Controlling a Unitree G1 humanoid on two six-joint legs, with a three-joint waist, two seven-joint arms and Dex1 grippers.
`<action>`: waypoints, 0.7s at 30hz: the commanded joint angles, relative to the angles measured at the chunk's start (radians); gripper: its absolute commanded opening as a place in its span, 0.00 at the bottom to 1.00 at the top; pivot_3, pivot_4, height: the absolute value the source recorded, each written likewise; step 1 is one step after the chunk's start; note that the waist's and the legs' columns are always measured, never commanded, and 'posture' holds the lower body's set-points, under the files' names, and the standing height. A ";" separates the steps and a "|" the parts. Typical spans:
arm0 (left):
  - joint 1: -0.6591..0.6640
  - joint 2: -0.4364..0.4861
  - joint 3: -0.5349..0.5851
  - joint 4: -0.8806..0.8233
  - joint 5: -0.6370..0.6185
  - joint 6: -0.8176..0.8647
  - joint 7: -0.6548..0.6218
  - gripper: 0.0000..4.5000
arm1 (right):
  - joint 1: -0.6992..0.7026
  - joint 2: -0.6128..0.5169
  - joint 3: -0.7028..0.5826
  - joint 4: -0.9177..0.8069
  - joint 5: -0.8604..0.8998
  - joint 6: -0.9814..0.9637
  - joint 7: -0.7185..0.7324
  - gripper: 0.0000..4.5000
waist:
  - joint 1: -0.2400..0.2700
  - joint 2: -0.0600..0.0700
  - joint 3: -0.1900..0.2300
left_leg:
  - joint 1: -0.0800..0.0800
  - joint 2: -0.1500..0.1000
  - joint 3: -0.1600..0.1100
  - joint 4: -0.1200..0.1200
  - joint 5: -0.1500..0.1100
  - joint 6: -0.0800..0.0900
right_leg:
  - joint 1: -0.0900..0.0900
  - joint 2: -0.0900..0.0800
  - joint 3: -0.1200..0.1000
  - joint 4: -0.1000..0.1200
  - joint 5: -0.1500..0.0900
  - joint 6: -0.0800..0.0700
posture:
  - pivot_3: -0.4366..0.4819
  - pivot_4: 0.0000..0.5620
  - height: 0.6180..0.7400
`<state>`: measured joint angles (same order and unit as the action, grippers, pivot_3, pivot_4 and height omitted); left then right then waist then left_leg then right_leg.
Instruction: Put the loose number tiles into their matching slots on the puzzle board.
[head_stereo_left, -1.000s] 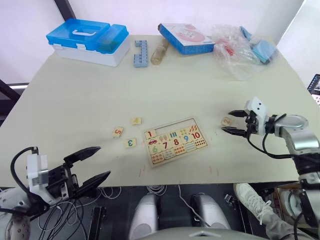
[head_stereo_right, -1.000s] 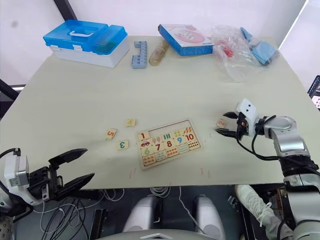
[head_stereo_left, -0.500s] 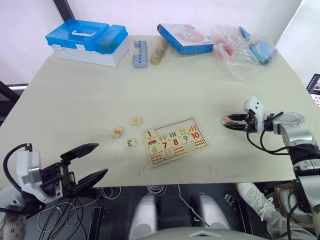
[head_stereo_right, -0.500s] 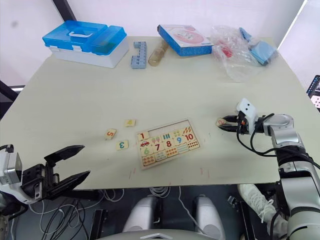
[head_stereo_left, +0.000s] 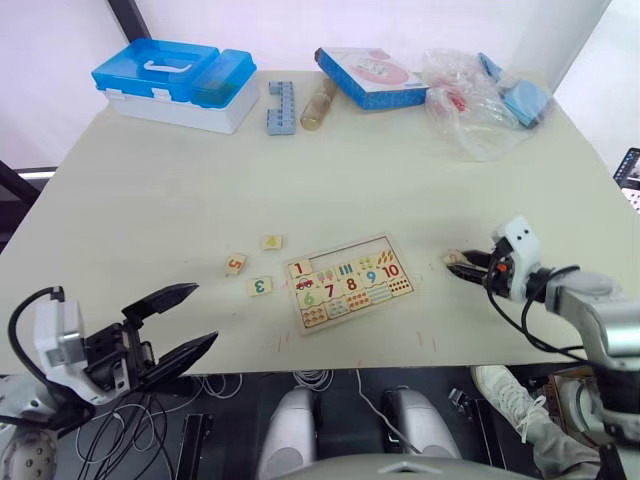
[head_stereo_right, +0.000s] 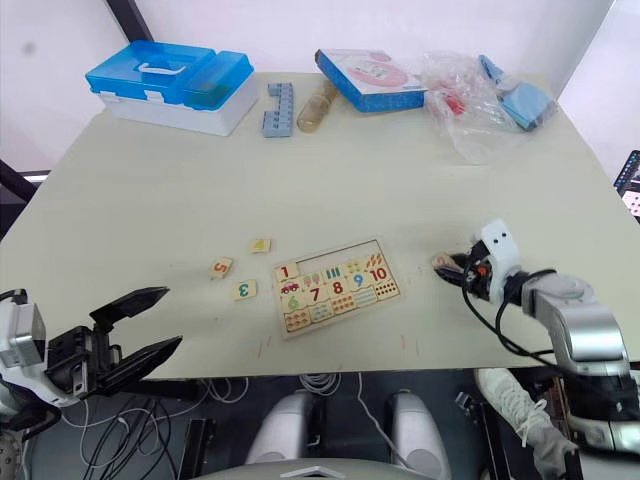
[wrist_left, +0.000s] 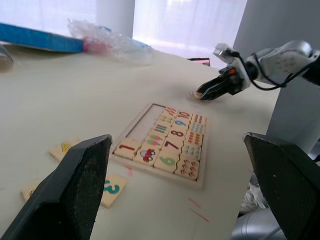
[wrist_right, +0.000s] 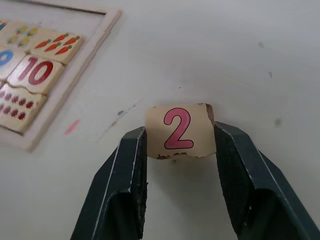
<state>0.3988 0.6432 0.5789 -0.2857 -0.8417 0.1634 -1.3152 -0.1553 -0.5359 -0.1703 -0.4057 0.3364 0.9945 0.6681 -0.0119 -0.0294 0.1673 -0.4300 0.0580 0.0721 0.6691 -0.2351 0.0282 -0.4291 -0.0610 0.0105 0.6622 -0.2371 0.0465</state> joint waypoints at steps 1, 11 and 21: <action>-0.009 -0.001 -0.004 0.011 0.012 -0.018 -0.006 1.00 | 0.026 0.072 -0.039 -0.272 -0.013 0.266 -0.199 0.31 | -0.003 0.000 0.000 | 0.000 0.000 0.001 0.000 0.000 0.000 | 0.000 0.000 0.000 0.000 0.000 0.000 | 0.48 0.27 1.00; -0.044 -0.005 -0.041 0.043 0.034 -0.013 -0.017 1.00 | 0.030 0.472 -0.014 -0.476 -0.169 0.572 -0.558 0.31 | -0.001 -0.001 -0.002 | -0.001 0.000 0.000 0.000 0.000 0.000 | -0.001 -0.001 -0.001 -0.001 0.000 0.000 | 0.48 0.27 1.00; -0.041 0.016 -0.034 0.075 0.051 0.006 -0.030 1.00 | 0.098 0.421 -0.011 -0.508 -0.073 0.476 -0.435 1.00 | -0.005 -0.006 -0.008 | 0.000 0.000 -0.001 0.000 0.000 0.000 | -0.001 -0.002 -0.001 -0.002 0.000 0.000 | 0.48 0.27 1.00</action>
<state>0.3473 0.6445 0.5351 -0.2048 -0.7857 0.1657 -1.3357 -0.0581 -0.0818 -0.1506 -0.8564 0.2239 1.4633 0.1825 -0.0172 -0.0352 0.1591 -0.4305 0.0580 0.0712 0.6689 -0.2352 0.0283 -0.4300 -0.0627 0.0093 0.6604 -0.2373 0.0463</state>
